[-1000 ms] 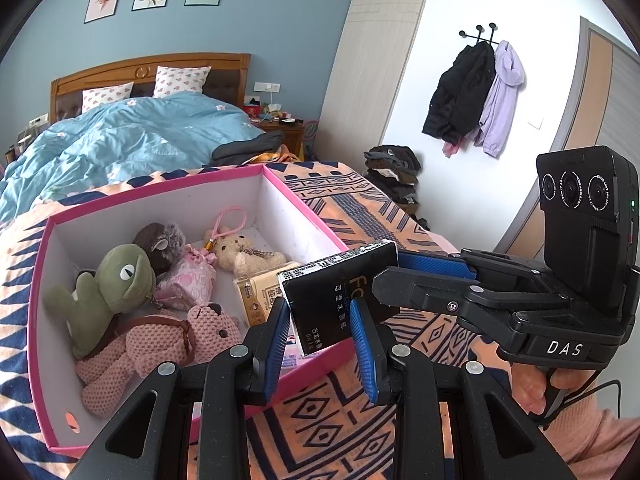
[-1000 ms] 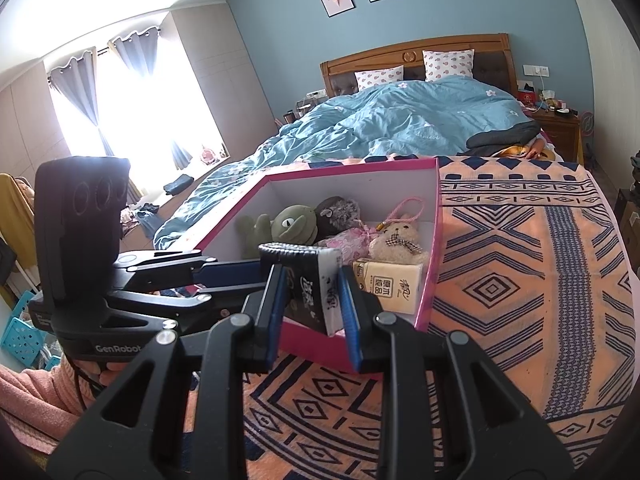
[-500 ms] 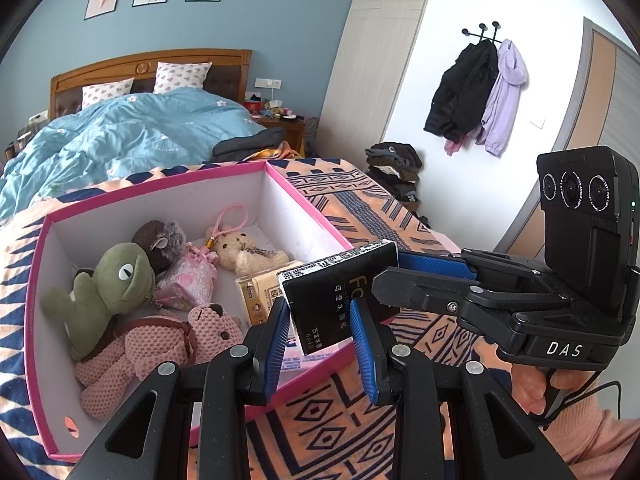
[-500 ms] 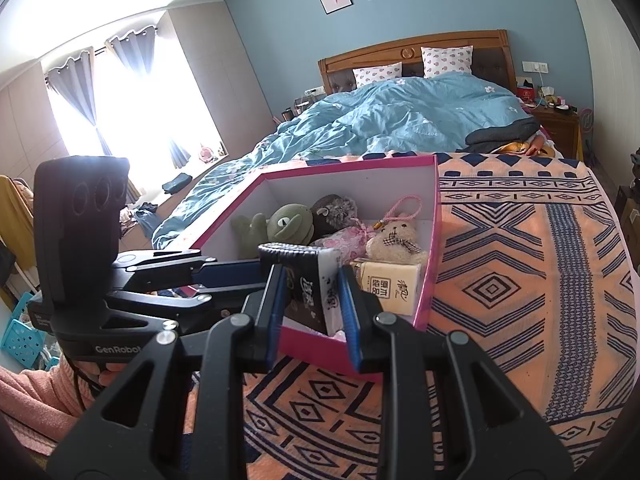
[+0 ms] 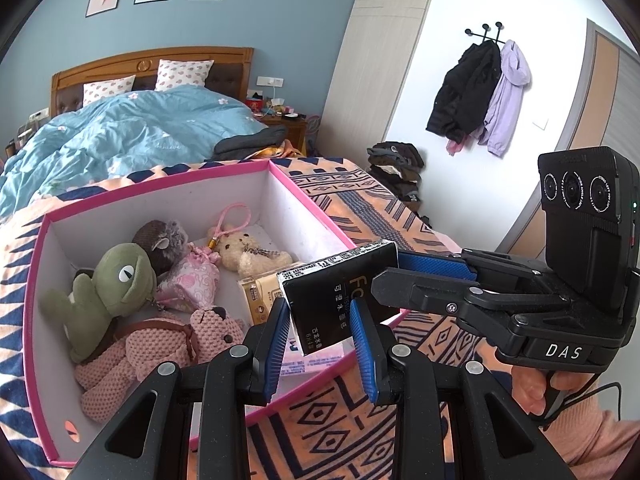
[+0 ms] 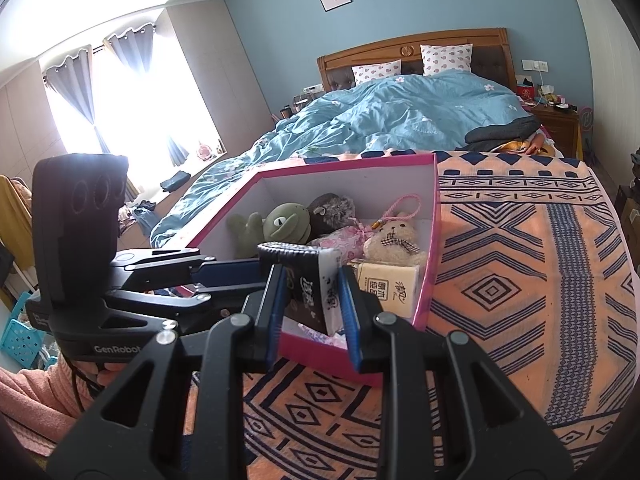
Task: Organize objects
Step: 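Move the 'Face' box with the left gripper over the magenta box interior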
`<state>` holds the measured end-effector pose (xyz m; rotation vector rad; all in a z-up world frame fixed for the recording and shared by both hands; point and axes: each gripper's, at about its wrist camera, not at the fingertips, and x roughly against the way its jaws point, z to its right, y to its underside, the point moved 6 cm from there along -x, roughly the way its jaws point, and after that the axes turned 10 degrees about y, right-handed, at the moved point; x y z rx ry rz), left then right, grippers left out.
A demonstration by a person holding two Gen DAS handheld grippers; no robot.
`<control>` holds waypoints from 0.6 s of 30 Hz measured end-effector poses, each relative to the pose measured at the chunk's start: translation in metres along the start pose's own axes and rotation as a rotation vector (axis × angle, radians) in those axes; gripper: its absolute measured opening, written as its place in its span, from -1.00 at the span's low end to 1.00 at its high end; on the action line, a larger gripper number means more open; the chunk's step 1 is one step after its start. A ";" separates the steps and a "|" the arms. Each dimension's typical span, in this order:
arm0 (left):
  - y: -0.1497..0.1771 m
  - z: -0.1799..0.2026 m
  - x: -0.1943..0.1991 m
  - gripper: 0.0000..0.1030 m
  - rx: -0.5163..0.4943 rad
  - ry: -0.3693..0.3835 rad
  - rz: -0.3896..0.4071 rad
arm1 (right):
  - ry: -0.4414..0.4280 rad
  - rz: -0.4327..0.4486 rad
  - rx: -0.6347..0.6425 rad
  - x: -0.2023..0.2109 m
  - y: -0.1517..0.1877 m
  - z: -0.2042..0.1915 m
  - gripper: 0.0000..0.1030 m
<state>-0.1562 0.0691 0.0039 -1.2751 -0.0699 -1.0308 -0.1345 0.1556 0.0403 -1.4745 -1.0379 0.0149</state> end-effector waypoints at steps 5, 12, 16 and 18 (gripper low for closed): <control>-0.002 0.001 -0.001 -0.41 -0.004 -0.004 0.001 | 0.000 0.002 0.007 0.000 -0.002 0.002 -0.43; -0.003 0.001 -0.001 -0.41 -0.007 -0.007 0.001 | 0.004 0.000 0.013 -0.002 -0.004 0.003 -0.43; -0.003 0.000 0.000 -0.41 -0.005 -0.009 0.003 | 0.004 0.001 0.014 -0.002 -0.004 0.003 -0.43; -0.004 -0.001 0.000 -0.41 -0.002 -0.009 0.003 | 0.003 0.001 0.015 -0.003 -0.006 0.003 -0.43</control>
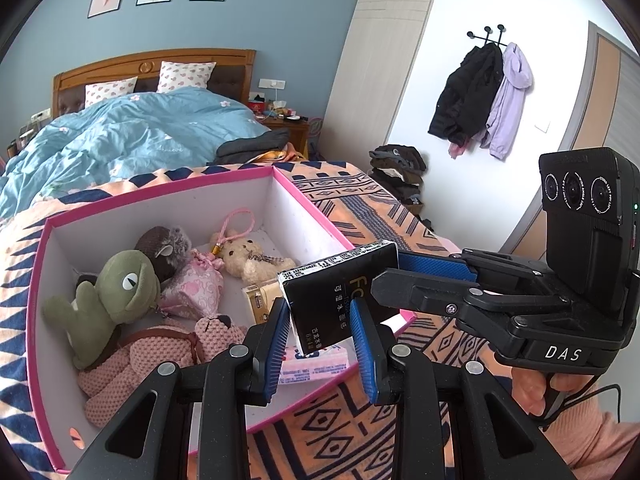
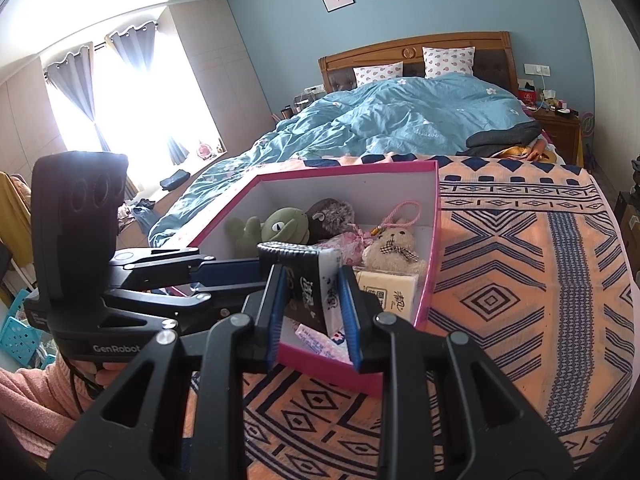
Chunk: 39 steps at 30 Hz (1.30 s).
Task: Organize objects
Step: 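Move the 'Face' box with the left gripper over the magenta box interior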
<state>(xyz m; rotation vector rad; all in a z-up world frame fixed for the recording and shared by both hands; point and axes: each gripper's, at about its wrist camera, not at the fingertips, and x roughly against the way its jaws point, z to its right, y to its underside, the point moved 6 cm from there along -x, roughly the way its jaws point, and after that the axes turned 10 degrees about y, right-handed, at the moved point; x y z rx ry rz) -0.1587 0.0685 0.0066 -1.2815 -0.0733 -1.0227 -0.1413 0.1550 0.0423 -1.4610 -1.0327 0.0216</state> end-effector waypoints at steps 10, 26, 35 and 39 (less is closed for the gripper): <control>-0.002 0.000 0.002 -0.41 -0.003 -0.006 0.000 | -0.004 -0.004 0.003 -0.004 -0.003 0.000 -0.38; -0.007 -0.003 -0.001 -0.41 -0.001 -0.009 -0.004 | -0.001 -0.009 0.003 -0.007 -0.005 0.001 -0.38; -0.010 -0.004 -0.003 -0.41 0.000 -0.011 -0.006 | -0.001 -0.013 0.000 -0.009 -0.007 0.002 -0.38; -0.010 -0.005 -0.002 -0.41 -0.002 -0.013 -0.007 | 0.003 -0.015 0.004 -0.011 -0.009 0.004 -0.38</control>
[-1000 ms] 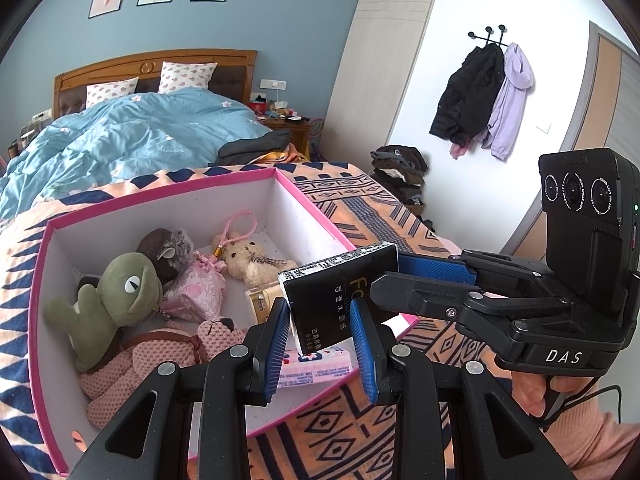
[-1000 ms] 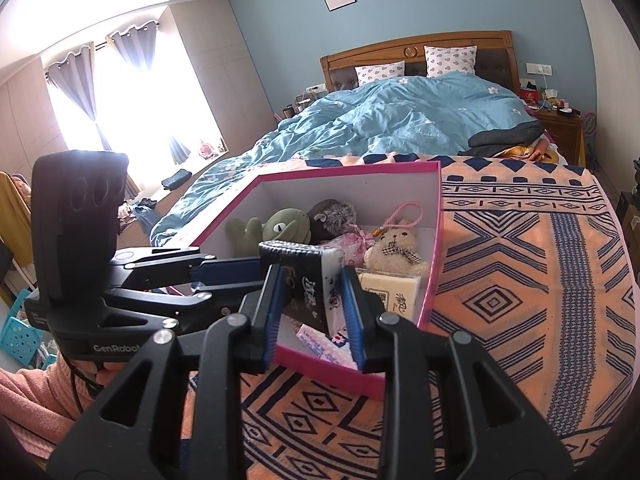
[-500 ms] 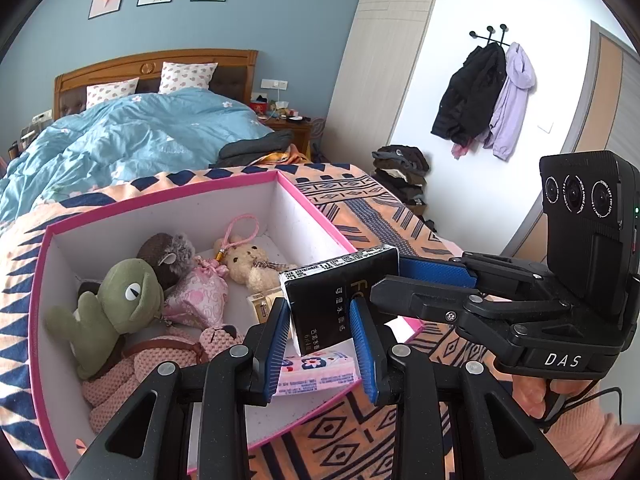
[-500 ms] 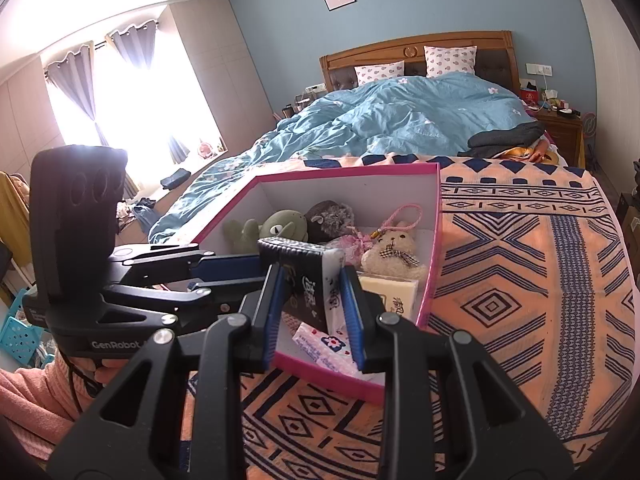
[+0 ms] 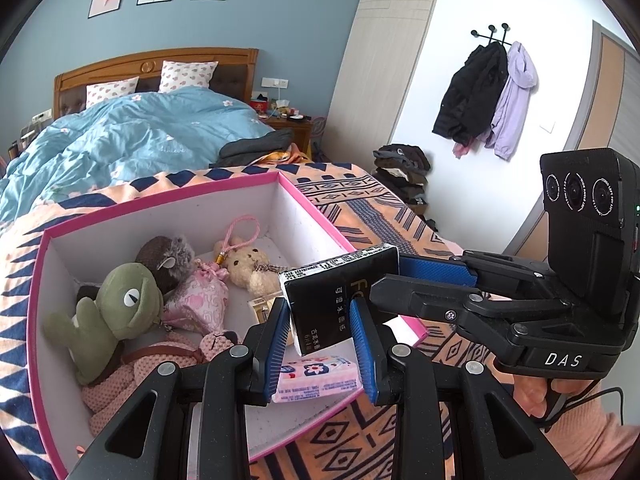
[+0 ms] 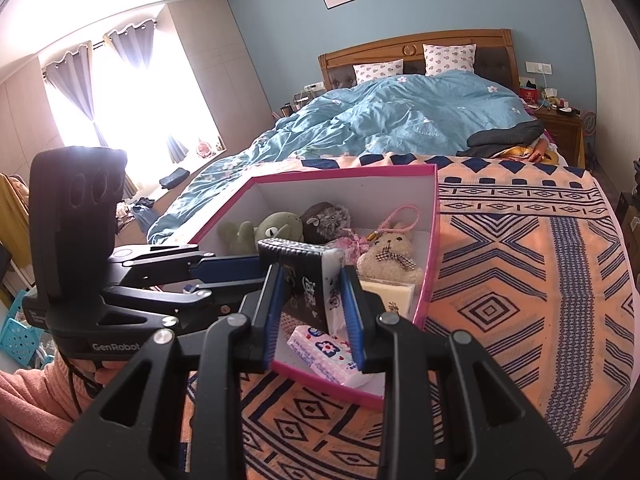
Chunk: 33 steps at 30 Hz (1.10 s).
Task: Organize objects
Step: 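Move the 'Face' box with the left gripper over the magenta box interior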
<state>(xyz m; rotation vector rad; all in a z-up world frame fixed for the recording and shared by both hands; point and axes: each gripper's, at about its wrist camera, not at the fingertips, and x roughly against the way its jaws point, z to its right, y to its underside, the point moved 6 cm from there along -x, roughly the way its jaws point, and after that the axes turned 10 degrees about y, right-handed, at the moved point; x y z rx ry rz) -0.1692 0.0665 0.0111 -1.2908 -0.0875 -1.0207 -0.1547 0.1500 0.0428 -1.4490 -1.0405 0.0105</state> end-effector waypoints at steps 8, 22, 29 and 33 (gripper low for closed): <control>-0.002 -0.002 -0.001 -0.41 0.003 0.002 -0.002 | 0.005 0.001 0.001 -0.003 -0.004 0.004 -0.38; -0.008 -0.005 -0.007 -0.41 0.009 -0.002 -0.011 | 0.012 -0.005 -0.001 -0.009 -0.006 0.008 -0.38; -0.012 -0.008 -0.011 -0.41 0.012 -0.009 -0.020 | 0.017 -0.011 -0.001 -0.013 -0.007 0.010 -0.38; -0.013 -0.008 -0.013 -0.41 0.011 -0.016 -0.026 | 0.021 -0.016 0.002 -0.016 -0.008 0.011 -0.38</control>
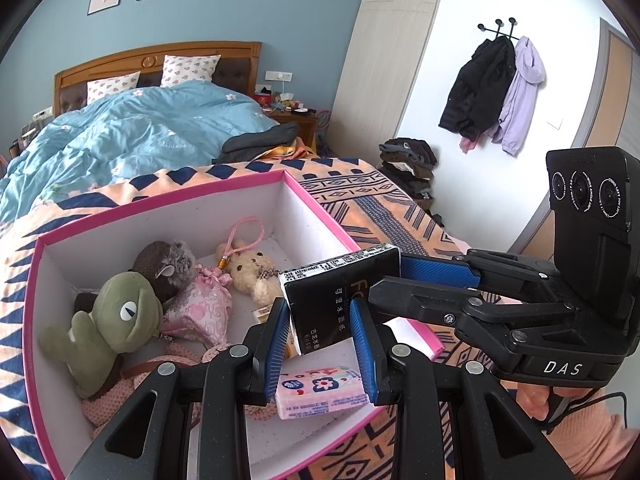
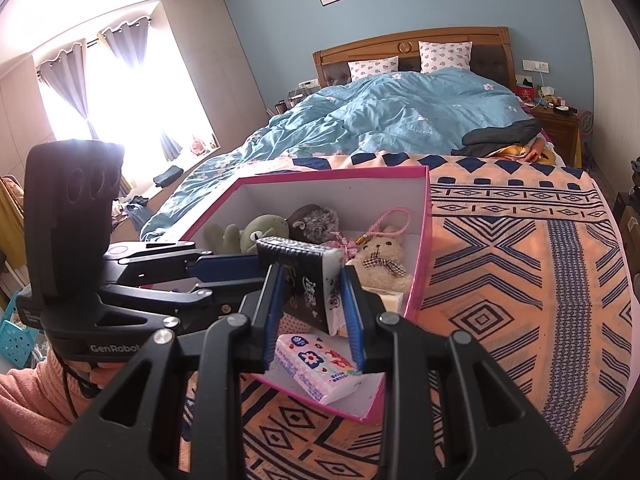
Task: Organize objects
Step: 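Move the 'Face' box with the left gripper over the magenta box interior, then lower the 'Face' box into the magenta box beside the tissue packs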
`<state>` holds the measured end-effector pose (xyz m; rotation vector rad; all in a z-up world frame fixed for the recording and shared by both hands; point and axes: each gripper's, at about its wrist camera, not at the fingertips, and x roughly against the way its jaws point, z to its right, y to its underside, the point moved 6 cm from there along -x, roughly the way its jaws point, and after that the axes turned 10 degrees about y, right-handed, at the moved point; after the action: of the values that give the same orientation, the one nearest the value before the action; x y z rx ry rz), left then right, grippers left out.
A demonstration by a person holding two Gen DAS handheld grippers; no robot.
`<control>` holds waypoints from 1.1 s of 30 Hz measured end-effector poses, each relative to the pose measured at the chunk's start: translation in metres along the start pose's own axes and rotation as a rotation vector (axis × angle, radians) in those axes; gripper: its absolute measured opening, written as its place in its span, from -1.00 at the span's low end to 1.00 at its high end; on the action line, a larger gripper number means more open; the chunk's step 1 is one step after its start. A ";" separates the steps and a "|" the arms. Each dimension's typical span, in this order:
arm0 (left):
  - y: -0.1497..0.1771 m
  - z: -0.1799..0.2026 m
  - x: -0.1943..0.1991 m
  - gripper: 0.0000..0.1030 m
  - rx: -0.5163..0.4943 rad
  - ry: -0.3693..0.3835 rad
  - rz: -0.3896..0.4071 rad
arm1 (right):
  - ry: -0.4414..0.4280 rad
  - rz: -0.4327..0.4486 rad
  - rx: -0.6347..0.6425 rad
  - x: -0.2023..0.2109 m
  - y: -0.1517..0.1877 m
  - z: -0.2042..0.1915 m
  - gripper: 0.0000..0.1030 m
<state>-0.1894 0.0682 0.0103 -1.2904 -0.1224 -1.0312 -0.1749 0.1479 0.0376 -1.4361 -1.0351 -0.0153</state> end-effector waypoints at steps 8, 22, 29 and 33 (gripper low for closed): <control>-0.002 -0.003 -0.003 -0.41 0.006 -0.007 -0.006 | 0.003 -0.002 0.006 -0.002 -0.001 0.000 -0.38; -0.006 -0.004 -0.009 -0.41 0.007 -0.017 -0.019 | 0.013 -0.005 0.008 -0.007 -0.004 0.001 -0.38; -0.007 -0.006 -0.015 -0.41 0.022 -0.013 -0.031 | 0.013 -0.003 0.010 -0.008 -0.005 0.002 -0.38; -0.008 -0.007 -0.018 -0.41 0.024 -0.015 -0.034 | 0.013 -0.002 0.012 -0.008 -0.007 0.003 -0.38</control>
<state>-0.2085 0.0730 0.0030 -1.2779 -0.1683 -1.0458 -0.1851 0.1442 0.0379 -1.4226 -1.0244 -0.0204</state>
